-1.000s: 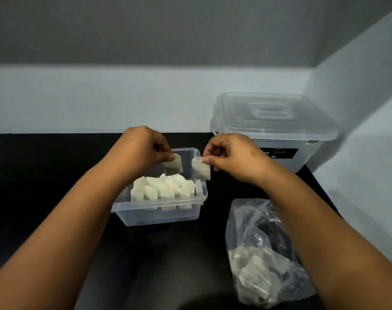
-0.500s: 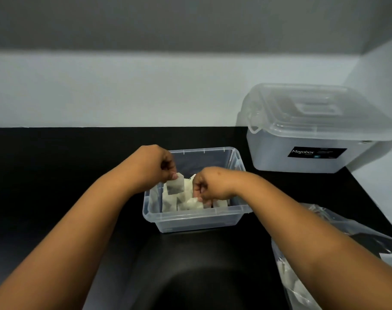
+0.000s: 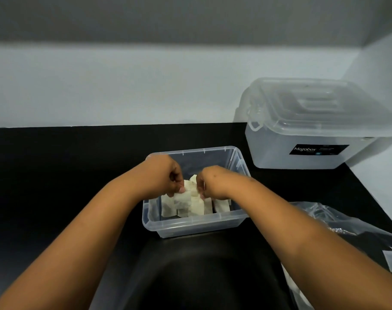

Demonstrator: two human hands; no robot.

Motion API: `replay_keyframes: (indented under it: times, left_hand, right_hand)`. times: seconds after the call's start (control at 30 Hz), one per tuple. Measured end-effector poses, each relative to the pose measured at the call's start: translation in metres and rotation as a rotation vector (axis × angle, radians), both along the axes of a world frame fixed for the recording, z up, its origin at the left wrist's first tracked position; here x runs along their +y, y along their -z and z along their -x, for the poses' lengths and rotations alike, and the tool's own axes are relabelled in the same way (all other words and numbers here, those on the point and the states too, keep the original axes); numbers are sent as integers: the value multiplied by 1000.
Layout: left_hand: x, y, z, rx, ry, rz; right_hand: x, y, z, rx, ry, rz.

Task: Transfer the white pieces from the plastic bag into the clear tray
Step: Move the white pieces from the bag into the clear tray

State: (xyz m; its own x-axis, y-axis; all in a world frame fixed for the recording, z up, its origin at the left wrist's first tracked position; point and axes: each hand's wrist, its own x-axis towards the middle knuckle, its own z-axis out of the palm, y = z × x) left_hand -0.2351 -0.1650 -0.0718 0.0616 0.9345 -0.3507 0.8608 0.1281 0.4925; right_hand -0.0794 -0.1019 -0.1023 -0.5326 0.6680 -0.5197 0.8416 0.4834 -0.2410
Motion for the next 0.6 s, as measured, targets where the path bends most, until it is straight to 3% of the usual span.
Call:
replay_keyframes:
  times: [0.3, 0.6]
  left_hand:
    - [22, 28, -25, 70, 30, 315]
    - [24, 30, -39, 260, -4, 290]
  right_hand:
    - [-3, -34, -24, 123, 80, -75]
    - [-16, -39, -44, 320, 58, -107]
